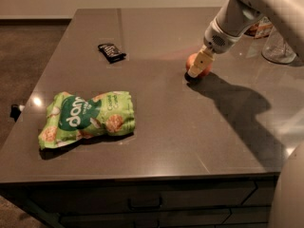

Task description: Move apple near rxbar chocolate

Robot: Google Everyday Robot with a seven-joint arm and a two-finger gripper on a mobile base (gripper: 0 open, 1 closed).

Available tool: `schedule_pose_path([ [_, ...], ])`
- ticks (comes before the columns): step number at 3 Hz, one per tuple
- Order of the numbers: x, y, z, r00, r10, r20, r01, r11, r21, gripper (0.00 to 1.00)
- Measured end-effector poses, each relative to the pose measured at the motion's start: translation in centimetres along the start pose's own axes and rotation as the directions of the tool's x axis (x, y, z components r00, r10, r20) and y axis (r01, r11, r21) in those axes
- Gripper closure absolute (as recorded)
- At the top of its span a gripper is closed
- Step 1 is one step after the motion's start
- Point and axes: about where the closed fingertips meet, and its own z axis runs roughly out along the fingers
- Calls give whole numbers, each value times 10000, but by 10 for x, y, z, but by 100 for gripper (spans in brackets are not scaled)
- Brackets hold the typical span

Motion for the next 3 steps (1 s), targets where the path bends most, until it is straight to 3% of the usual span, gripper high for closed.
schedule_pose_path([
  [1,-10,0,-1,9998,-22,175,22,10000,-2,70],
  [2,-67,1,-6,9953,-682,686,681,9977,28,99],
  [3,-114,3,0,9886,-1211,895,1211,9926,55,100],
])
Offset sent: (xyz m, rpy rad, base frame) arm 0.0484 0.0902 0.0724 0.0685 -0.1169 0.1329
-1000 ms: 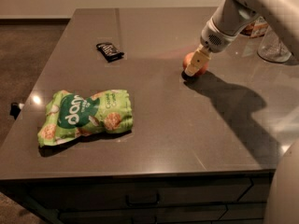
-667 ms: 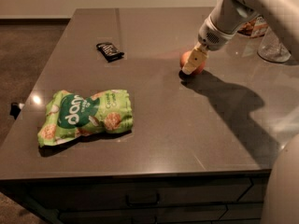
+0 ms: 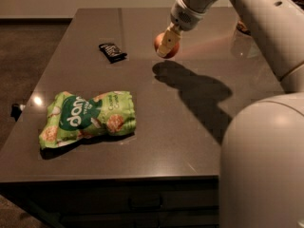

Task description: Move apple near rxbar chocolate

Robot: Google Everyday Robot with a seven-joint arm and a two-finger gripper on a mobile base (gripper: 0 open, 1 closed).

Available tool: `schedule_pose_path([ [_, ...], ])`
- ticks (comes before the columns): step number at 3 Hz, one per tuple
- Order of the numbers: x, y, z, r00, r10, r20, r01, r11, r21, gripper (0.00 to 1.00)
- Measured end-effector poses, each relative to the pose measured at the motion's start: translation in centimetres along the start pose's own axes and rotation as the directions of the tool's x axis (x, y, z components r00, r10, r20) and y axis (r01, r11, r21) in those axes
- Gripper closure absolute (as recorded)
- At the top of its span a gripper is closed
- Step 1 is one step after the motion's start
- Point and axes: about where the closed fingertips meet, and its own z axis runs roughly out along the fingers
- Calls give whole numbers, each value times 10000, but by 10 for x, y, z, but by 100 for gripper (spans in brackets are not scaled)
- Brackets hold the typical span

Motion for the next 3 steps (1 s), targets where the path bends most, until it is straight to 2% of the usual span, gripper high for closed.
schedule_pose_path([
  [1,-46,0,20,9990,-426,109,426,9991,-1,100],
  [2,-75,5,44,9972,-741,-55,740,9972,-105,100],
  [3,-94,14,76,9936,-1068,-362,1055,9938,-362,97],
])
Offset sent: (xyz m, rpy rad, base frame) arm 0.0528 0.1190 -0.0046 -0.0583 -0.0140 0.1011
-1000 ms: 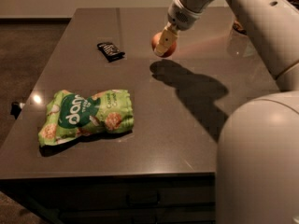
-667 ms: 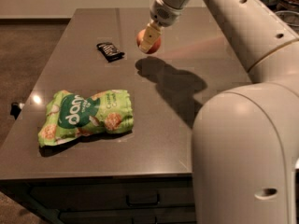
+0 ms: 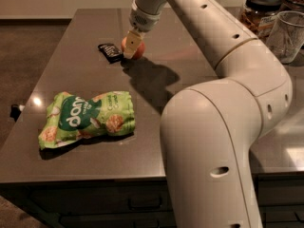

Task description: Move apple near rxbar chocolate

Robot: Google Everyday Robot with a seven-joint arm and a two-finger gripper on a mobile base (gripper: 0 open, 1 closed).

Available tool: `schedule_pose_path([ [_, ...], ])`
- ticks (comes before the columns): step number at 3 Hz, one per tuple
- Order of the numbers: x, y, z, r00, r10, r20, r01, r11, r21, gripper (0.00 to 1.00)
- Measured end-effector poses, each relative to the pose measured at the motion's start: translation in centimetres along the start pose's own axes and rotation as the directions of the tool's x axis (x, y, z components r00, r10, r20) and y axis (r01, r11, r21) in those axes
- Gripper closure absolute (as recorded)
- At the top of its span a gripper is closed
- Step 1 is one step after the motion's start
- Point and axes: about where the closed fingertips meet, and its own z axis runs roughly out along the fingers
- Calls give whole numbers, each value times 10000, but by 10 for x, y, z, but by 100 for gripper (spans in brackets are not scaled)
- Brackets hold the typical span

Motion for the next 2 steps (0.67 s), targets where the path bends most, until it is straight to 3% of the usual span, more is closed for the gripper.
schedule_pose_path([
  [1,-5,3,16,9997,-108,-225,105,9998,-141,74],
  [2,2,-2,23,9992,65,-405,-69,9999,-94,43],
])
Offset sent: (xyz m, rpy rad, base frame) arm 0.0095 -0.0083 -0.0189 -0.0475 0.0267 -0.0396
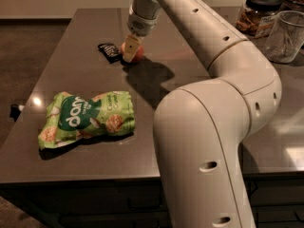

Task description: Move apple near rxbar chocolate

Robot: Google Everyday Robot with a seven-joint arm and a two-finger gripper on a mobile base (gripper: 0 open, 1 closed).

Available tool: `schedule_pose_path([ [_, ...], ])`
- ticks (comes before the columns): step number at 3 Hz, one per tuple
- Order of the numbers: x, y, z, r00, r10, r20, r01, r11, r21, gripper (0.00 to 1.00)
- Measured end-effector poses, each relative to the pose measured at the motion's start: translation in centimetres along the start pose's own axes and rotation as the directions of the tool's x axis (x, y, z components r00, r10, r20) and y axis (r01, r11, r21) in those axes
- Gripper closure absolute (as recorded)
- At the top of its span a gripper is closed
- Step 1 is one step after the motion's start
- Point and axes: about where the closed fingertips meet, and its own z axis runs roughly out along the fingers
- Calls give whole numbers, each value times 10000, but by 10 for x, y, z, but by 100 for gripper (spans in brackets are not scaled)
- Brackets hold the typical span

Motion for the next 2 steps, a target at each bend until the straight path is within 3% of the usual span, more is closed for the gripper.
schedule_pose_path([
  [2,-2,1,8,10000,-24,-6,24,10000,-57,0],
])
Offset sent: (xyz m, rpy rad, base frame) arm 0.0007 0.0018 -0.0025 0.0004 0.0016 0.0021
